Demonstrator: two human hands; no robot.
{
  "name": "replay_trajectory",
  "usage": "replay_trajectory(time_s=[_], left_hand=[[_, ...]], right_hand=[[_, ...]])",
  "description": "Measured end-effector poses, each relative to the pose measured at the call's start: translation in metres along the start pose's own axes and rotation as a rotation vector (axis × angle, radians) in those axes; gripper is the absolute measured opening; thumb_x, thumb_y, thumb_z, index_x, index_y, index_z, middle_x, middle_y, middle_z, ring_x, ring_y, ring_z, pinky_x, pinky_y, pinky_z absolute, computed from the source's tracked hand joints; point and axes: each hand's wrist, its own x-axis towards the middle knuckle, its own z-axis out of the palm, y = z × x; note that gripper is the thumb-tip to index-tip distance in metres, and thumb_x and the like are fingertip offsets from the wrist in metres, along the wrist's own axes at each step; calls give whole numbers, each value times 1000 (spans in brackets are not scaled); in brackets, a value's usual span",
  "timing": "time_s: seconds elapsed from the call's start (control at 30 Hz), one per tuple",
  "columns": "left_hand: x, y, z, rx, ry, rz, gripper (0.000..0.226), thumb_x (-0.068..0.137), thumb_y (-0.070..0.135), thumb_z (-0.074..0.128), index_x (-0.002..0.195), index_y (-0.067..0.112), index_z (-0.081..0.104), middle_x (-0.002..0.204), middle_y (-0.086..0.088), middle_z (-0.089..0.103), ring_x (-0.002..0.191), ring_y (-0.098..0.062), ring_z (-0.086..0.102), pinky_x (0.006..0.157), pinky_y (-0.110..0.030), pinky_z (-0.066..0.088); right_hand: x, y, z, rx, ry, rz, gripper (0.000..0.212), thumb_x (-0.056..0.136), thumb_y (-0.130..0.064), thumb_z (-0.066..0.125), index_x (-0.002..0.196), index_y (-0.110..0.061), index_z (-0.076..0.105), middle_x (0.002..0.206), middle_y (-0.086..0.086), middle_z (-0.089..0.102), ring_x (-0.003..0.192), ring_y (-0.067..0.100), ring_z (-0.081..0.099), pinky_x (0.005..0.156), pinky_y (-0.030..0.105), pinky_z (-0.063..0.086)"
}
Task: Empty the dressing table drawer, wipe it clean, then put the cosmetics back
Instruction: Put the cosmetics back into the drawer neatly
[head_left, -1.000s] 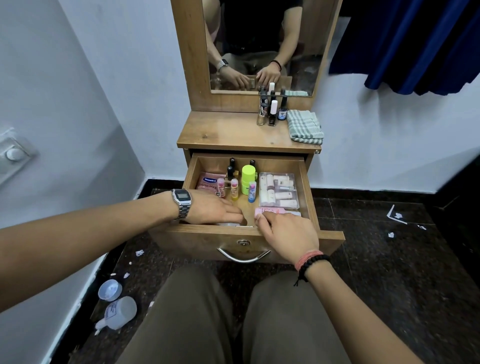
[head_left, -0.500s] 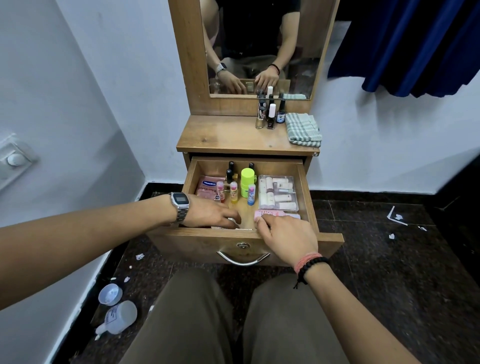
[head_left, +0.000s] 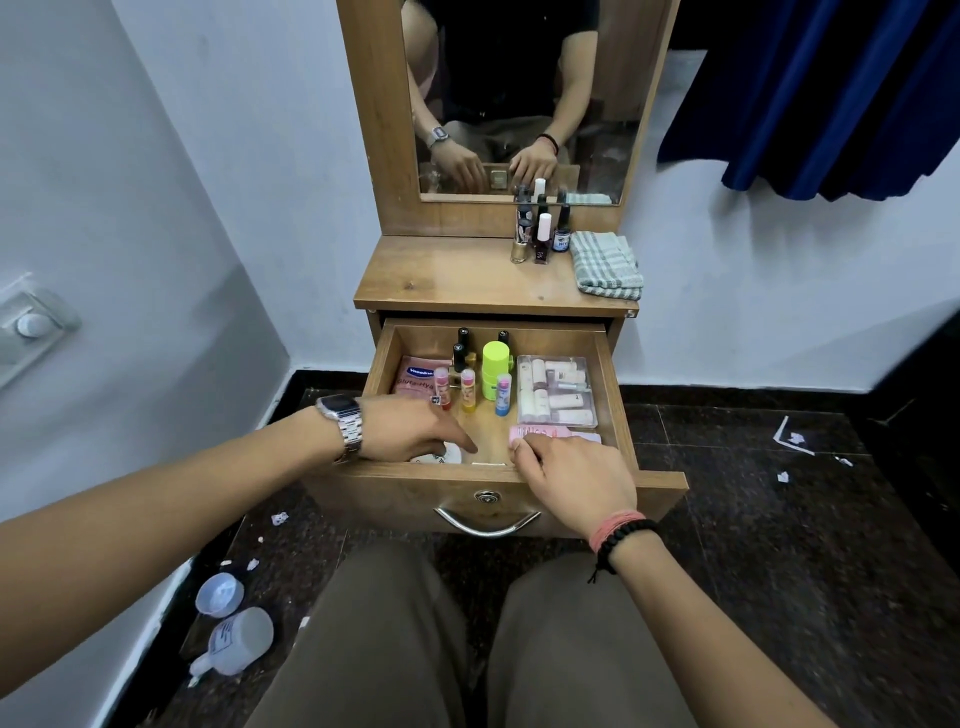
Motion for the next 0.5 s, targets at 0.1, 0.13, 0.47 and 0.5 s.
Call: replay_trajectory(time_s=[0.1,0.13,0.47,0.5], left_hand=[[-14,49,-23,-36,138,138,46,94,53,33,123,30,59,121,17,61,106,-1,56,91,-23,46],[-21,47,-18,-73,171,88,57,90,63,24,121,32,59,120,16,62,106,-2,57,89,-26,48],[-27,31,20,-198,459,-97,65,83,74,11,106,34,57,101,20,57,82,1,50,70,-20,40],[-26,32,19,-218,483,-102,60,85,71,15,104,33,56,99,19,57,83,0,49,69,-20,38]], right_hand=[[0,0,-2,19,-21,13,41,99,-44,26,82,-25,58,74,-2,66,61,16,49,45,25,26],[0,0,-3,21,-32,18,40,99,-44,26,82,-26,57,76,-2,67,63,16,50,46,25,27],[46,17,-41,667,-134,82,12,93,-22,57,99,-30,63,100,-16,64,90,3,62,77,21,52],[63,20,-50,675,-77,83,15,93,-19,57,104,-28,62,103,-15,63,91,4,62,76,18,51]])
